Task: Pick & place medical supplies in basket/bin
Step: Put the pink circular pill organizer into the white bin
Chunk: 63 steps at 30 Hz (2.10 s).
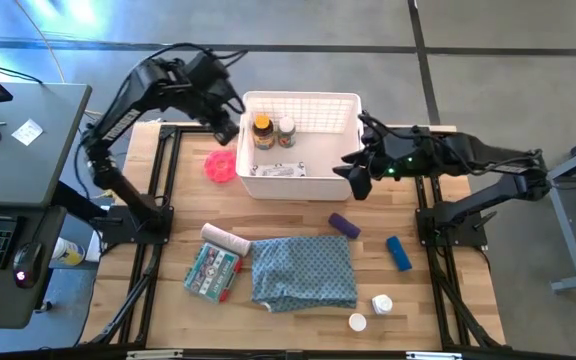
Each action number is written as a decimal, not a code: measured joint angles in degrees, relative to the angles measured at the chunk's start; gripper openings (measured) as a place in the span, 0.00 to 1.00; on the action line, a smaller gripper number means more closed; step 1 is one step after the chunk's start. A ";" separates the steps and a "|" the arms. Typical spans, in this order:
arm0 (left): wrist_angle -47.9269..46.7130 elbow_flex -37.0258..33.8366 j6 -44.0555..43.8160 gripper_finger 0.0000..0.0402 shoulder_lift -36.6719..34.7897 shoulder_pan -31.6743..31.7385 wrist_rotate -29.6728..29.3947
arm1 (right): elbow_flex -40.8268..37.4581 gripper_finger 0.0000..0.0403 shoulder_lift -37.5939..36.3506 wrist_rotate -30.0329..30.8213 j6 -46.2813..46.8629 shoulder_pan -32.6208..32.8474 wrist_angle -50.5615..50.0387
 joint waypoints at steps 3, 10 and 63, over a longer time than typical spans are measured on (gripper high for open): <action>0.29 -5.66 0.32 0.32 -4.26 2.34 1.54 | -2.46 0.51 0.00 -0.03 0.70 -0.96 5.78; 0.05 -21.72 -0.11 0.65 -12.10 6.48 1.94 | -5.02 0.51 0.00 -0.75 0.75 -4.38 10.88; 54.68 -78.93 29.68 0.98 -12.35 7.23 -0.42 | -5.83 0.51 0.00 -5.95 7.36 -8.19 11.69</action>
